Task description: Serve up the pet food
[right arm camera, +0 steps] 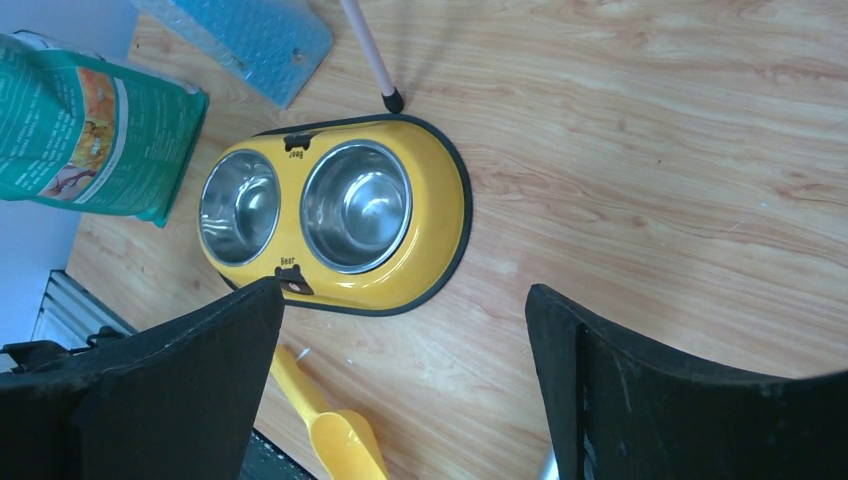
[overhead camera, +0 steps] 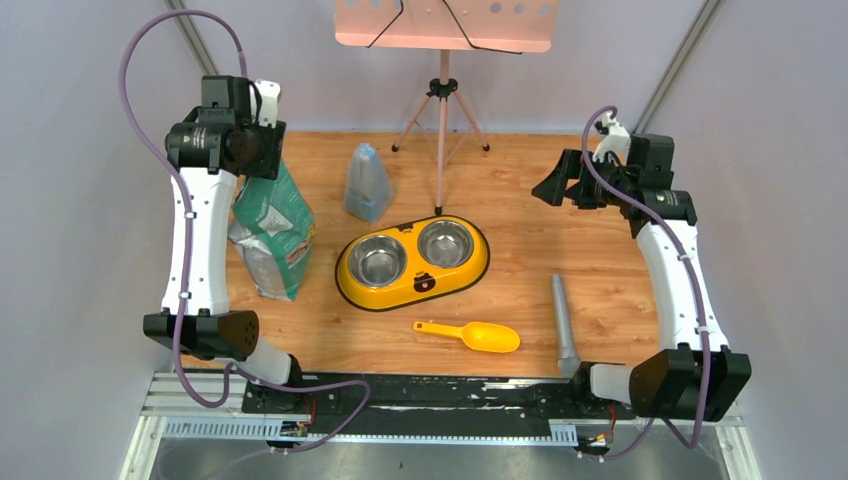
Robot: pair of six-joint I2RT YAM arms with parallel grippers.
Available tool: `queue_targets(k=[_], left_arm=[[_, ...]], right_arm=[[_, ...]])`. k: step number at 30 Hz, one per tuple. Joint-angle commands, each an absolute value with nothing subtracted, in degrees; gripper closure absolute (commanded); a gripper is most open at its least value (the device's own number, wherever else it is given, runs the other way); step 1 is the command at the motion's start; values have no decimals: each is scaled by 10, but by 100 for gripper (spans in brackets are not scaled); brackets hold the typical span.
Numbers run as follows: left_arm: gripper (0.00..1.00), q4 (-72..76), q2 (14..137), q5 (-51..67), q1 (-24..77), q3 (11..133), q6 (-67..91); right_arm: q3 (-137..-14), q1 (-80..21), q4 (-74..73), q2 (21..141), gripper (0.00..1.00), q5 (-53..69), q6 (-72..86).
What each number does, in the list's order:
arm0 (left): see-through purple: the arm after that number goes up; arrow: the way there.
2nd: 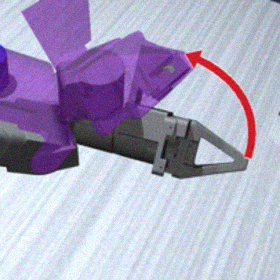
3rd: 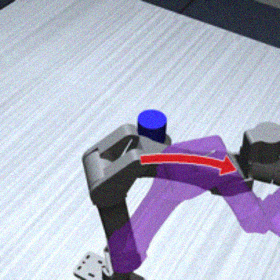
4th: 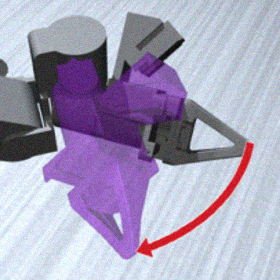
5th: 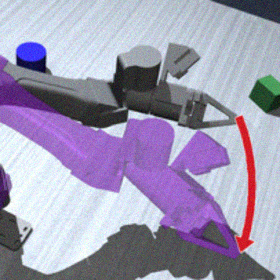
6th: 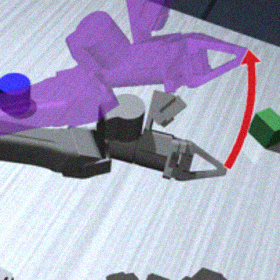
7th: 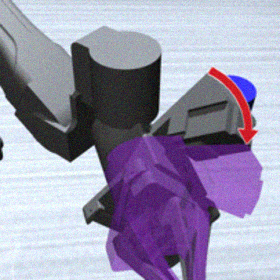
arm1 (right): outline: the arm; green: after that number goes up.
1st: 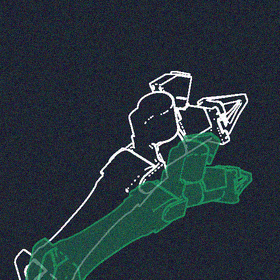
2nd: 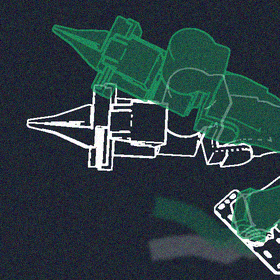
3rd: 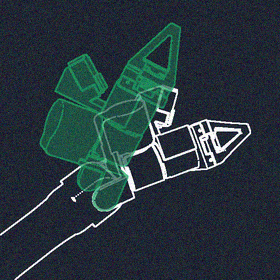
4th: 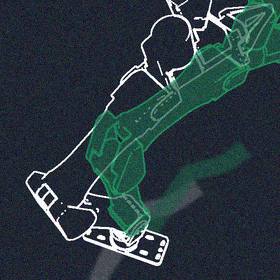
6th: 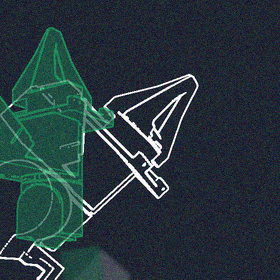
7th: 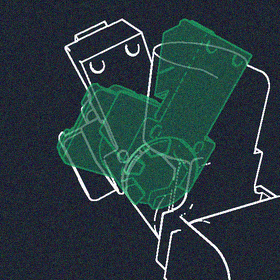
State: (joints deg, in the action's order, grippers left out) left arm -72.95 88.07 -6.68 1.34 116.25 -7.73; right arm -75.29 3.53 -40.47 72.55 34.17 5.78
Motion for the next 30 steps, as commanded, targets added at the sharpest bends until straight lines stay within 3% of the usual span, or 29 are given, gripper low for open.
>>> queue_targets(k=[1,4,9,20,30], left_arm=[[52,-735,855,-78,9,1148,-74],[66,-739,848,-62,9,1149,-76],[99,-747,841,-39,9,1148,-80],[100,-759,804,99,9,1205,-62],[100,-763,784,222,9,1214,-40]], right_arm=[[-753,11,-391,718,7,371,71],[-769,-52,-387,731,8,368,49],[-816,-140,-367,788,10,371,53],[-1032,-300,-342,961,9,361,53],[-1046,-327,-341,976,9,347,55]])
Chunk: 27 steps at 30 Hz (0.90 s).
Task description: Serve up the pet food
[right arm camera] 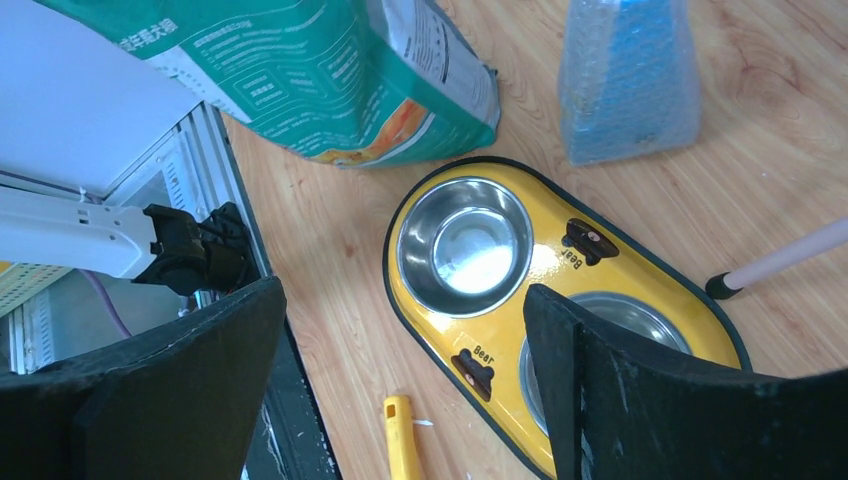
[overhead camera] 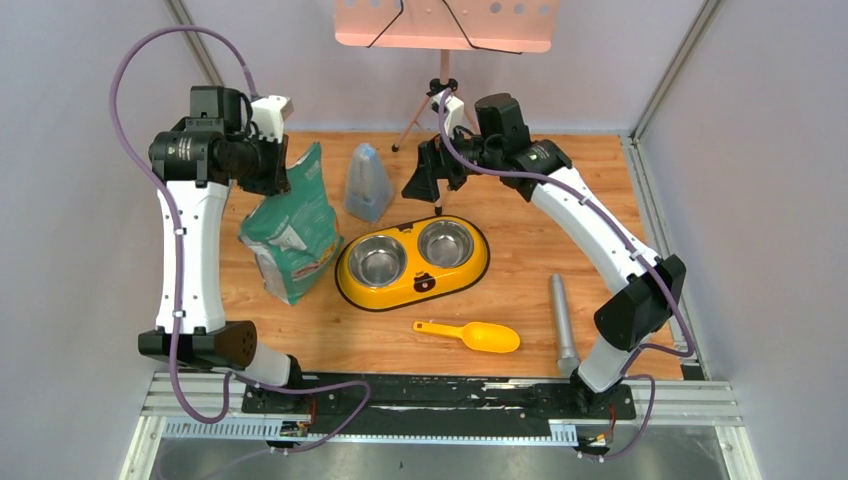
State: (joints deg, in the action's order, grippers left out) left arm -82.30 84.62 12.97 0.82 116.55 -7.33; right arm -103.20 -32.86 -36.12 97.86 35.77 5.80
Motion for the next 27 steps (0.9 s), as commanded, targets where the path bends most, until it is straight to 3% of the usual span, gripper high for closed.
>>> queue_targets(k=[1,8,18,20,21,23,27], left_arm=[[100,-760,786,212,9,1204,-31],[100,-721,845,205,9,1251,76],[100,-640,899,369,9,1214,237],[78,-637,901,386,9,1203,220],[54,-640,899,386,8,1202,210],[32,-647,891,379,7,1201,179],[18,-636,862,363,3,1207,125]], right_arm=[[-1045,-327,-341,975,9,346,54],[-1059,-335,-342,983,9,335,51],[-1138,-375,-345,1039,9,279,73],[-1157,-379,-343,1049,9,278,78],[-1166,-381,-343,1053,9,282,76],[-1184,-385,-340,1063,8,298,76],[-1236,-387,-333,1095,5,340,102]])
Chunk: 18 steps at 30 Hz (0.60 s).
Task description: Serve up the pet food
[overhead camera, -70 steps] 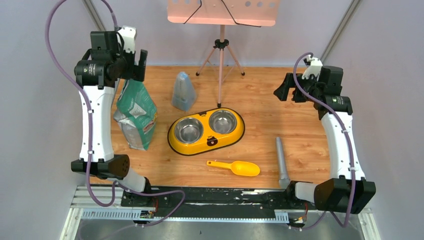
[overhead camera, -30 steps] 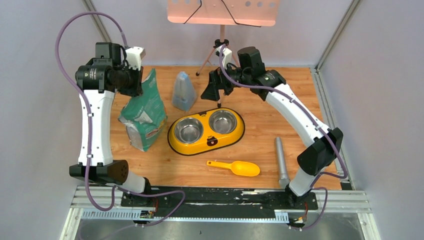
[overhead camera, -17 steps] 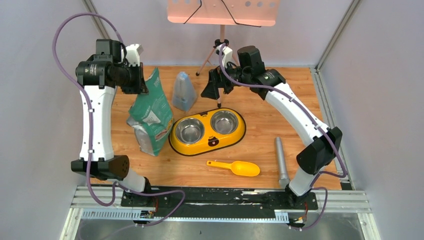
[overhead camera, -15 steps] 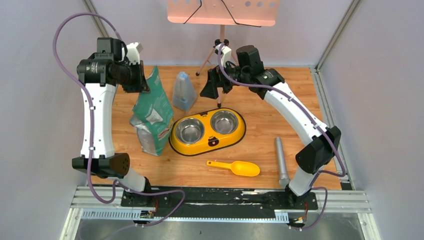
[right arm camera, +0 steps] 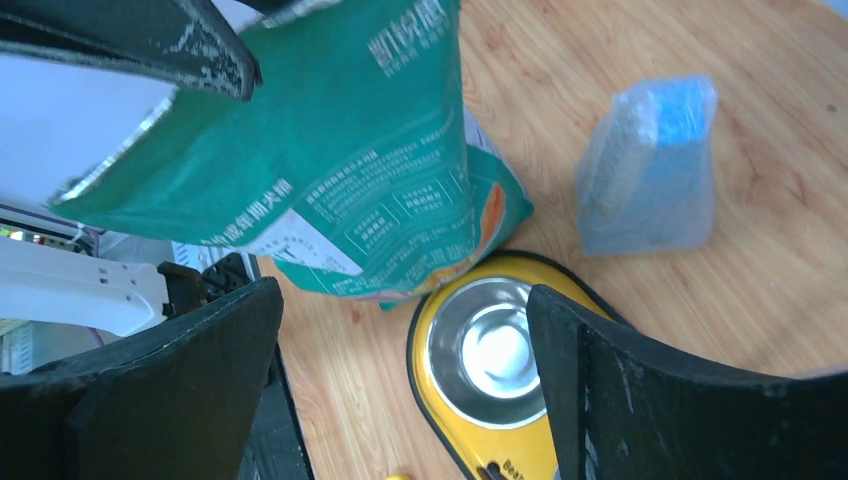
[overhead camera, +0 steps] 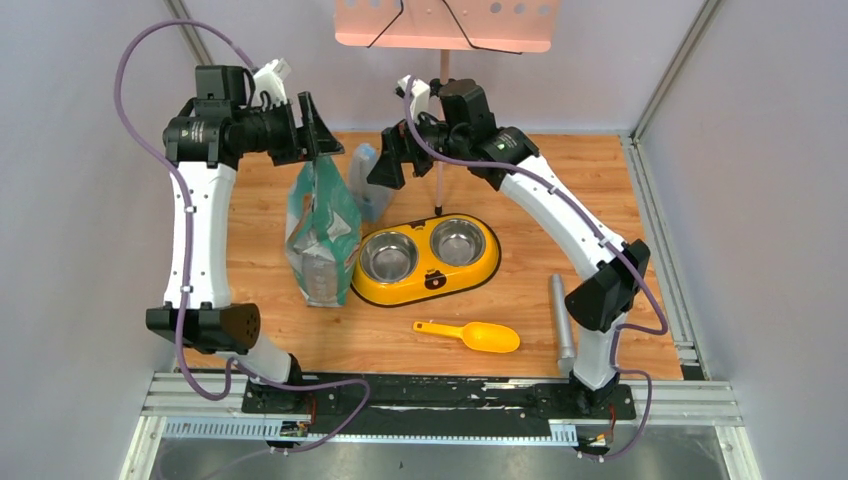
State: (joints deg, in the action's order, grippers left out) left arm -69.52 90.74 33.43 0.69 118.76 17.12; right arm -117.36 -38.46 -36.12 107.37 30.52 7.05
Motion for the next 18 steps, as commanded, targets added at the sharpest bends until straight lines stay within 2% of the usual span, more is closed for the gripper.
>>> queue_targets(k=[1,6,8,9,11,12,18], left_arm=[[17,-632,856,356,3,1208,115],[22,-603,814,275,-16,1197,101],[29,-592,794,219,-17,1182,95],[39,-586,787,201,-19,1172,94],[46,-584,772,159,-19,1163,87],[47,-588,772,151,-19,1164,82],[47,-649,802,251,-20,1181,89]], right_arm=[[-1249,-388,-329,1103,3,350,112],[-1323,-390,-302,1146,0,404,161],[-1347,-394,-283,1166,1,394,194],[-1359,-399,-276,1178,3,371,209],[-1381,-415,-268,1191,9,301,234],[-1388,-423,-265,1196,13,277,249],[-1417,-472,-262,1214,24,186,311]])
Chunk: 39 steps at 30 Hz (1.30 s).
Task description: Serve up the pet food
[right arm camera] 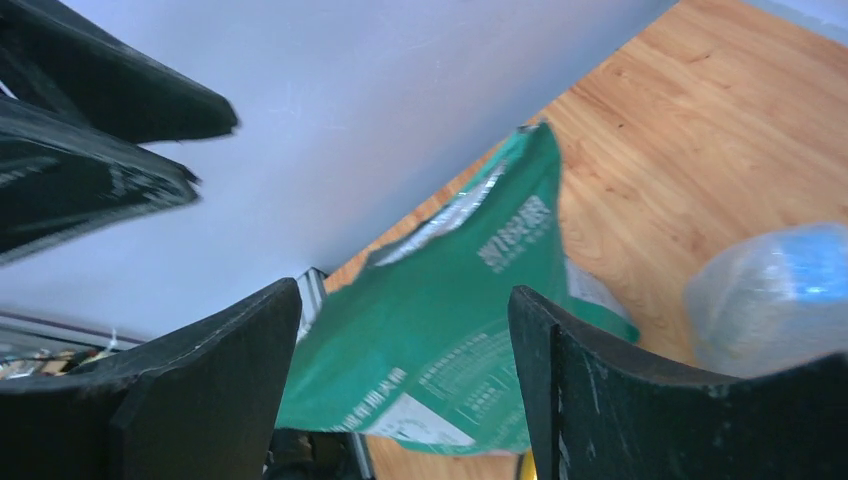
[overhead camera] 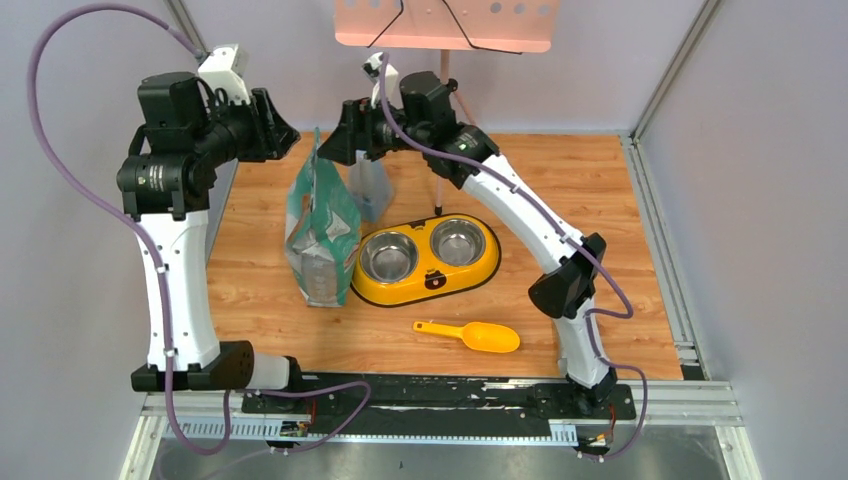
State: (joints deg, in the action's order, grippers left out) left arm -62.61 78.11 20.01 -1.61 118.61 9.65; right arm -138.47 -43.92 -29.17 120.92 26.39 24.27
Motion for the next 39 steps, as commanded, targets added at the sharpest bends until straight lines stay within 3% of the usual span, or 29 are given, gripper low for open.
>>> queue_targets(k=[1,2,3,10,12,14,21,26,31,39], left_arm=[[48,-645,803,261,-21,1175,91],[52,-645,805,275,-21,1170,97],[54,-647,809,278,-21,1168,100],[66,-642,828,297,-30,1163,112],[68,-643,834,305,-38,1165,115],[70,-645,840,319,-49,1167,119],[69,-650,845,417,-69,1141,137],[69,-643,837,439,-70,1118,149],[65,-650,834,419,-71,1101,145],[72,-649,836,405,-71,1092,142]], right_arm=[[-1415,-479,-263,1213,18,173,316],[-1414,-486,-265,1213,4,162,320],[-1414,-490,-265,1214,0,160,321],[-1412,-495,-246,1216,0,193,296],[-1413,-494,-235,1217,5,219,294],[-1413,-495,-229,1222,21,237,293],[-1392,-501,-241,1222,45,173,309],[-1391,-505,-249,1226,46,152,318],[-1389,-508,-249,1229,56,149,314],[-1381,-508,-256,1232,59,143,316]])
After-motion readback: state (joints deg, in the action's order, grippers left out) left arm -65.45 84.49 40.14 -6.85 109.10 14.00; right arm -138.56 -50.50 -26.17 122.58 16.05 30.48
